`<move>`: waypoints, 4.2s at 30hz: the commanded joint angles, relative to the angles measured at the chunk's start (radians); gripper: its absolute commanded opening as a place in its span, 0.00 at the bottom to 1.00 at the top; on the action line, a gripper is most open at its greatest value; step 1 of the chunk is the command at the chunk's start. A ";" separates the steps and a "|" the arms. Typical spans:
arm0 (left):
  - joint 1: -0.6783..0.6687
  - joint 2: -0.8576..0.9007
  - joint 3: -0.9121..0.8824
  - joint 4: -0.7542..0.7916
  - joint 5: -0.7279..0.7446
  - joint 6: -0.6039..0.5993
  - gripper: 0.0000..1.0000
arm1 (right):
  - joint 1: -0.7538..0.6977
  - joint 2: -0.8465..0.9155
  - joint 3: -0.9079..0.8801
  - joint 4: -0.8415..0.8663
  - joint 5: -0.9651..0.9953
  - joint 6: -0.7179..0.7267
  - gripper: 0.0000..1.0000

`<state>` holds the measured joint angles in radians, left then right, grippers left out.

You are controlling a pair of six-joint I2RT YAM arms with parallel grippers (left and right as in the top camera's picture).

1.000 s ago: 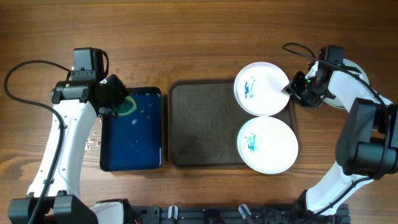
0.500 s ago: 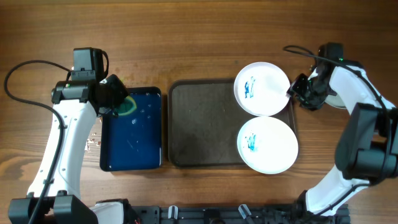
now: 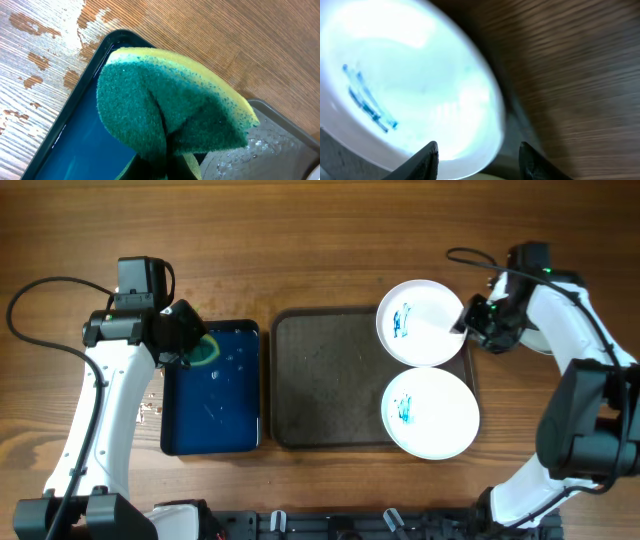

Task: Clean dirty plates on tray and stack at the side
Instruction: 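Grip the rim of the upper marked white plate with the right gripper, then pull the gripped plate onto the tray center with the right gripper, then bring the sponge from the basin onto the plate with the left gripper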

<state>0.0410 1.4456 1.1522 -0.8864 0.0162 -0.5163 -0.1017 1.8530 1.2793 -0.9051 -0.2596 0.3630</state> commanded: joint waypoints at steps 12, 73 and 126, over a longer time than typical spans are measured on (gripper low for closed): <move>-0.005 0.002 0.027 0.000 -0.014 0.015 0.04 | 0.058 -0.024 -0.025 -0.034 0.070 0.119 0.53; -0.005 0.004 -0.011 -0.026 -0.018 0.079 0.04 | 0.365 -0.069 -0.130 0.276 -0.083 -0.203 0.05; -0.294 -0.148 -0.273 0.293 0.197 0.036 0.04 | 0.431 -0.069 -0.131 0.215 -0.133 -0.285 0.05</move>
<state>-0.1905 1.2961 0.8650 -0.6178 0.1310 -0.3737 0.2981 1.8118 1.1282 -0.6857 -0.3595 0.0628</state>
